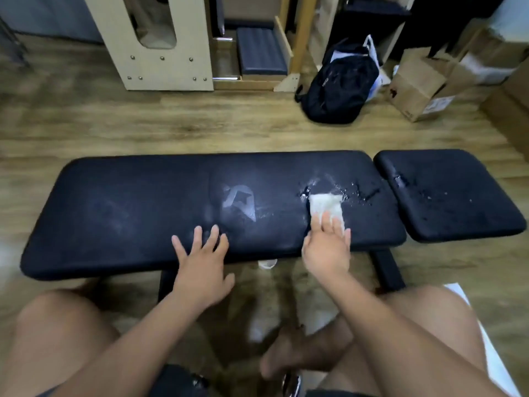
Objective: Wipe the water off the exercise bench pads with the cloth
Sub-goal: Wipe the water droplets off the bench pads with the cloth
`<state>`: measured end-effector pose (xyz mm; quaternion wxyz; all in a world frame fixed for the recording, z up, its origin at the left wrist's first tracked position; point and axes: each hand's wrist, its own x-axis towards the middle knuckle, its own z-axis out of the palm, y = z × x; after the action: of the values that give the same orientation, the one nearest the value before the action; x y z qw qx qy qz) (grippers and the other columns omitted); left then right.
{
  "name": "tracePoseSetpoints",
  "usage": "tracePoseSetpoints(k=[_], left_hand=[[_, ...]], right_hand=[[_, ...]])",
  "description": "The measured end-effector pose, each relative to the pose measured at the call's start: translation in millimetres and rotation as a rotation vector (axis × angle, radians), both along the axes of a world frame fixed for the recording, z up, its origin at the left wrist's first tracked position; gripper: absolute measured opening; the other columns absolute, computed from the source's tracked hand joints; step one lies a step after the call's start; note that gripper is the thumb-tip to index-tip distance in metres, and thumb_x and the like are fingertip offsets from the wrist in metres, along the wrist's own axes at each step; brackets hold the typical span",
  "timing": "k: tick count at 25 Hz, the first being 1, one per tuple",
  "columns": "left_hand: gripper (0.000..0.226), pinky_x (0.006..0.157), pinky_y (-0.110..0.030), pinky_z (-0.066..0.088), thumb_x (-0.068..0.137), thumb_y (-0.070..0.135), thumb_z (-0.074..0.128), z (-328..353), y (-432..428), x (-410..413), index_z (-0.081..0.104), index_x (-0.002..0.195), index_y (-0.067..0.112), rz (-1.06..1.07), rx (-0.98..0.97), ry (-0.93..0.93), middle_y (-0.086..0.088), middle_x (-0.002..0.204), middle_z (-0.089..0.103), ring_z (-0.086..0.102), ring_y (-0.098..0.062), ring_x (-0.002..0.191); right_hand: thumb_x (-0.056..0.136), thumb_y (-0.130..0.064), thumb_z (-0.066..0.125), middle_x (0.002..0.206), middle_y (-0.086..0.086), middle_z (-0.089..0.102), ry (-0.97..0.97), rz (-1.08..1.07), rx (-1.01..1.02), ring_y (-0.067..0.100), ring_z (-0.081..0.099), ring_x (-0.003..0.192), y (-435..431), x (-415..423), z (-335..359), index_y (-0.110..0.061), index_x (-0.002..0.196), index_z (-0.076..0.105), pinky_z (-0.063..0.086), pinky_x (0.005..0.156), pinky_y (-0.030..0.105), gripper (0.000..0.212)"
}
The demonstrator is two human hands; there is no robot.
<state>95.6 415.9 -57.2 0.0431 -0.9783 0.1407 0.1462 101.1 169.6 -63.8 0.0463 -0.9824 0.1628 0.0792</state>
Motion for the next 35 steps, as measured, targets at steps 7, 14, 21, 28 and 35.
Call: tracePoseSetpoints(k=[7,14,21,28,35], left_hand=[[0.080,0.108,-0.074,-0.003,0.086,0.045,0.055,26.5,6.1,18.0,0.017,0.154,0.028,-0.011,-0.038,0.166,0.005,0.164,0.005,0.000,-0.026,0.150],[0.081,0.109,-0.071,-0.009,0.087,0.033,0.060,38.2,0.7,20.9,0.015,0.154,0.032,0.090,-0.029,0.288,0.008,0.164,-0.001,-0.005,-0.022,0.151],[0.084,0.108,-0.072,-0.010,0.085,0.024,0.060,36.9,0.7,21.4,0.012,0.155,0.031,0.106,-0.059,0.309,0.007,0.164,-0.003,-0.007,-0.024,0.151],[0.073,0.109,-0.073,-0.006,0.086,0.032,0.054,32.4,-4.1,17.4,0.023,0.152,0.024,0.067,-0.036,0.178,0.001,0.162,0.013,0.006,-0.030,0.149],[0.066,0.111,-0.069,0.018,0.073,0.029,0.064,1.5,-32.7,26.1,0.052,0.137,0.018,-0.178,-0.241,-0.292,-0.004,0.141,0.053,0.049,-0.026,0.129]], right_hand=[[0.101,-0.031,0.027,0.161,0.004,0.014,-0.016,0.043,0.024,0.028,0.008,0.148,-13.6,-0.8,-1.2,-0.019,0.152,0.017,0.005,0.118,0.055,0.054],[0.096,-0.028,0.035,0.161,0.009,0.014,-0.030,0.225,0.088,0.031,0.008,0.147,40.6,-13.2,4.2,-0.023,0.148,0.024,-0.003,0.117,0.054,0.054],[0.099,-0.021,0.028,0.162,-0.009,0.011,0.022,0.369,-0.003,0.010,0.007,0.149,23.3,-14.2,10.9,-0.023,0.154,0.006,-0.015,0.109,0.066,0.059],[0.088,-0.013,0.038,0.150,-0.002,0.040,0.023,-0.102,0.006,0.017,0.035,0.138,-54.3,1.5,17.3,-0.026,0.140,0.039,-0.004,0.111,0.068,0.054],[0.092,-0.027,0.040,0.152,-0.002,0.040,-0.124,0.391,0.046,0.019,0.025,0.145,48.3,12.9,-3.0,-0.023,0.145,0.037,-0.003,0.117,0.056,0.054]])
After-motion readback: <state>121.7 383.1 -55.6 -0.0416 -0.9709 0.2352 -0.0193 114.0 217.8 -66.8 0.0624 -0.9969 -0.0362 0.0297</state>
